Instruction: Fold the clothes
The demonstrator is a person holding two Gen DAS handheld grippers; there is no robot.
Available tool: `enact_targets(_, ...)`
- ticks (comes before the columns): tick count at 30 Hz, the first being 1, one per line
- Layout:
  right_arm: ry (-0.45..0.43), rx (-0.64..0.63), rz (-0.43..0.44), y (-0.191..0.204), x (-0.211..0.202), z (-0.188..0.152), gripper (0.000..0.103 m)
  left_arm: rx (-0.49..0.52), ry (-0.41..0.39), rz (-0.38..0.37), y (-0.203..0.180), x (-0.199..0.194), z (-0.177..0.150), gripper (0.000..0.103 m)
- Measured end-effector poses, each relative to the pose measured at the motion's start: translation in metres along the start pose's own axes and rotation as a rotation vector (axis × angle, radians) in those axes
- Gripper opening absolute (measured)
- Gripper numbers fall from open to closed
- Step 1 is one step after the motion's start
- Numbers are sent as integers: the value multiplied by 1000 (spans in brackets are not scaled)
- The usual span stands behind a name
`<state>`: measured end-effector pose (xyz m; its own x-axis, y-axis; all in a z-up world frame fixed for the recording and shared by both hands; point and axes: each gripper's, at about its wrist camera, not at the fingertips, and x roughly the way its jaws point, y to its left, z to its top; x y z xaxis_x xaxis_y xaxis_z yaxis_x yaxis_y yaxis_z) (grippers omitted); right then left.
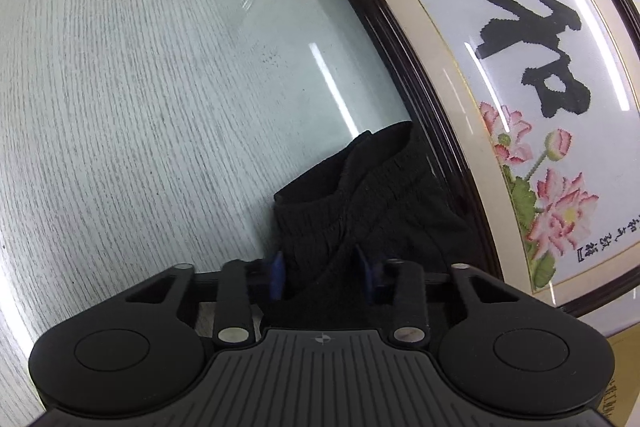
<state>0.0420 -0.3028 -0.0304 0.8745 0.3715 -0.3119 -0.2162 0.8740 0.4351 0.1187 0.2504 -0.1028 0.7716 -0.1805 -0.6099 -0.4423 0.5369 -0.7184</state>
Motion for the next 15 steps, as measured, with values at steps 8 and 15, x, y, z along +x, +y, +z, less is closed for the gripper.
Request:
enact_targets(8, -43, 54, -27, -5, -7, 3, 97, -10, -9, -57, -9, -7, 3, 13)
enact_targets(15, -70, 82, -35, -12, -16, 3, 97, 39, -32, -88, -37, -20, 2, 13)
